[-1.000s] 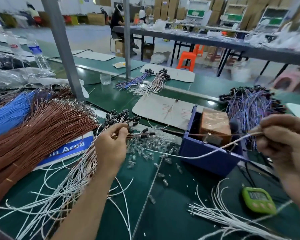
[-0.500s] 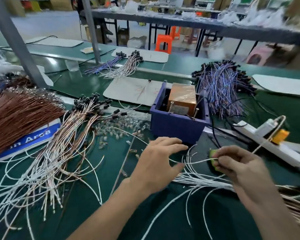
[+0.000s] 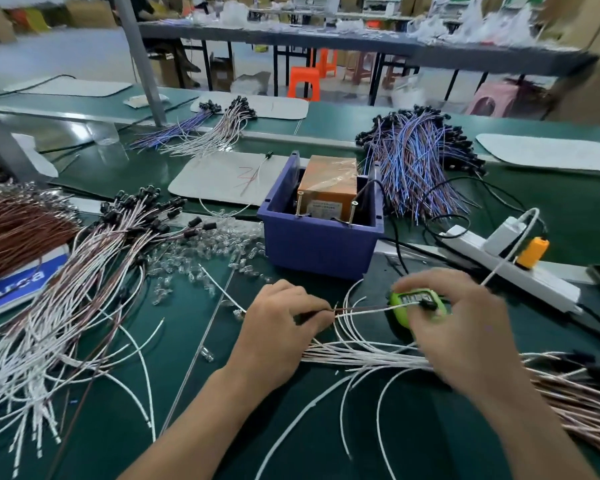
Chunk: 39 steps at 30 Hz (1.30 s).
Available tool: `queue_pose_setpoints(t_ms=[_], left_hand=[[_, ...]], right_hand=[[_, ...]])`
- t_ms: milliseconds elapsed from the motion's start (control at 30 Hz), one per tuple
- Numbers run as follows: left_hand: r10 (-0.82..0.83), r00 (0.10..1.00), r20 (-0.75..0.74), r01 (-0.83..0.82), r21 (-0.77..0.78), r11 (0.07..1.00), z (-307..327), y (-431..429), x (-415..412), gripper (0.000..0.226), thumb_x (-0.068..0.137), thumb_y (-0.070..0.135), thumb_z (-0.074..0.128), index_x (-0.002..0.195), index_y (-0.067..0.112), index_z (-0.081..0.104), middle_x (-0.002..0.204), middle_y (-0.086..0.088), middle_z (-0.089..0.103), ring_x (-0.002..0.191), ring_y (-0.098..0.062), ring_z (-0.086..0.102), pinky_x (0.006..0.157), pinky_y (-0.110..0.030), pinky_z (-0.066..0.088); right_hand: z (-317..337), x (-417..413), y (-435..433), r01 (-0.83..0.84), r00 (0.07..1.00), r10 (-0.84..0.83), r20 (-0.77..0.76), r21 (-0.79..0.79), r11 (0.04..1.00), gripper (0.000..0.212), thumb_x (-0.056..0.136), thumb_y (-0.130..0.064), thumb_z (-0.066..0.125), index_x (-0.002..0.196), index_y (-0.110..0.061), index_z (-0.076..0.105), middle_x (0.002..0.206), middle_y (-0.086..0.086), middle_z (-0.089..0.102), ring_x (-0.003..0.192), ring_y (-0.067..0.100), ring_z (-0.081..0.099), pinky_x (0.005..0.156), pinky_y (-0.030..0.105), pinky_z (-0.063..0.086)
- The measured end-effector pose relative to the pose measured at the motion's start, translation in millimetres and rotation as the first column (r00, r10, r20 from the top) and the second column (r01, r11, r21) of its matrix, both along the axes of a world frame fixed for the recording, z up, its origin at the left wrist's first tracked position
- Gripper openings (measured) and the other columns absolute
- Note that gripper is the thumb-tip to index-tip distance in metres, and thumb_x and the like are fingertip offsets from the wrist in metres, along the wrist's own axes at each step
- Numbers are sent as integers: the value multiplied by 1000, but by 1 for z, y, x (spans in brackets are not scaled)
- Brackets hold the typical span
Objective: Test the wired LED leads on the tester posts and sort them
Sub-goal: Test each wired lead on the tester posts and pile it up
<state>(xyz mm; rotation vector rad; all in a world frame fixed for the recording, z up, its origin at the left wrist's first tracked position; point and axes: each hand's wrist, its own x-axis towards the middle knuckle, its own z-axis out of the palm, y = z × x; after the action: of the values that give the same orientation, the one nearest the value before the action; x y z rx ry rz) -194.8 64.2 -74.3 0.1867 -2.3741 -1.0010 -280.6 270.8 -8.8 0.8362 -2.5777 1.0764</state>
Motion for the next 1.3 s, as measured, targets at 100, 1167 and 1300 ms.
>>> queue_pose_setpoints(t_ms=[100, 1167, 1300], left_hand=[[-42, 997, -64, 42, -9, 999, -2, 6, -3, 10, 83, 27, 77, 90, 23, 82, 84, 17, 72, 87, -8, 58, 86, -28, 45], [144, 987, -69, -131, 164, 978, 4, 10, 2, 14, 79, 24, 84, 84, 37, 81, 84, 19, 70, 91, -11, 67, 79, -17, 49], [165, 982, -88, -154, 115, 981, 5, 12, 5, 6, 80, 29, 78, 81, 34, 81, 75, 19, 71, 90, -13, 65, 82, -23, 49]], right_hand=[[-6, 19, -34, -325, 943, 318, 97, 68, 943, 64, 80, -10, 62, 133, -46, 60, 118, -30, 64, 106, -12, 58, 99, 5, 39], [-27, 22, -35, 58, 981, -43, -187, 79, 995, 16, 87, -36, 62, 75, -28, 67, 47, -5, 55, 43, 21, 51, 49, 30, 47], [-25, 35, -38, 59, 979, -35, -202, 112, 992, 18, 86, -35, 63, 70, -26, 65, 45, -4, 53, 41, 23, 50, 48, 31, 46]])
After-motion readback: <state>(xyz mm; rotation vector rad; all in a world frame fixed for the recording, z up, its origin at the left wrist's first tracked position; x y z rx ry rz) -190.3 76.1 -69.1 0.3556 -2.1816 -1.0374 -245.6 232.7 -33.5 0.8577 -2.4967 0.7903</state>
